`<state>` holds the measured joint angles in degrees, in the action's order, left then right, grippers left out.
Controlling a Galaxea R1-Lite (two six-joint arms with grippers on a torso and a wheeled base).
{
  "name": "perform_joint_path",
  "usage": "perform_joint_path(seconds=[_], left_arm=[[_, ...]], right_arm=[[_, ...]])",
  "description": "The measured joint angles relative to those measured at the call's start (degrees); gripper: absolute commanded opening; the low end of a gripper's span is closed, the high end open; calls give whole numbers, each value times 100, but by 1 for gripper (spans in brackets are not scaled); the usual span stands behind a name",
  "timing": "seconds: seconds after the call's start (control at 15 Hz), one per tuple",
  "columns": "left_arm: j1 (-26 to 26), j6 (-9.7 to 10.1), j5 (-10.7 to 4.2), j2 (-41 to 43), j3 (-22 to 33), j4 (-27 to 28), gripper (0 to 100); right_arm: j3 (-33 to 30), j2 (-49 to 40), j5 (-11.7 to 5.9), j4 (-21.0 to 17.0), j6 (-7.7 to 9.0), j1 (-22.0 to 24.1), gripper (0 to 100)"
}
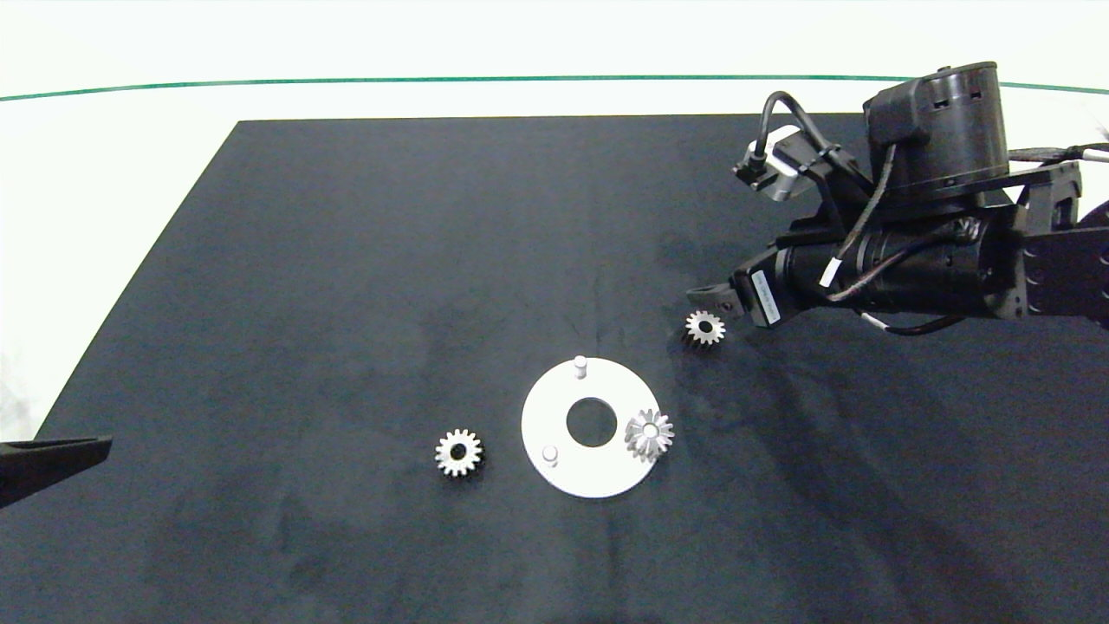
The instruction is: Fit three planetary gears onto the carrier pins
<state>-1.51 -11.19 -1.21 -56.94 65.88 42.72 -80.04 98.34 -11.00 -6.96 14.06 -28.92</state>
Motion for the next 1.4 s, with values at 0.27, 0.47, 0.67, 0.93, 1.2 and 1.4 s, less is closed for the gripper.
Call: perform_joint_path(seconds=[0.27, 0.47, 0.67, 0.93, 1.2, 1.4], left_arm=[[-9, 0, 0, -2, 0, 2, 100], [-6, 1, 0, 0, -1, 2, 100], [-6, 0, 0, 0, 0, 2, 100], [-5, 0, 0, 0, 2, 2, 100], [4, 1, 2, 0, 11, 2, 100], [6, 0, 2, 0, 11, 2, 100]], right_arm=[[22, 182, -7, 2, -201, 21, 100], [96, 267, 13, 7, -227, 20, 100], [141, 378, 44, 13, -306, 20, 100], [174, 612, 33, 269, -507, 20, 100], [179, 816, 0, 429, -527, 26, 100], [260, 839, -2, 424, -516, 17, 100]])
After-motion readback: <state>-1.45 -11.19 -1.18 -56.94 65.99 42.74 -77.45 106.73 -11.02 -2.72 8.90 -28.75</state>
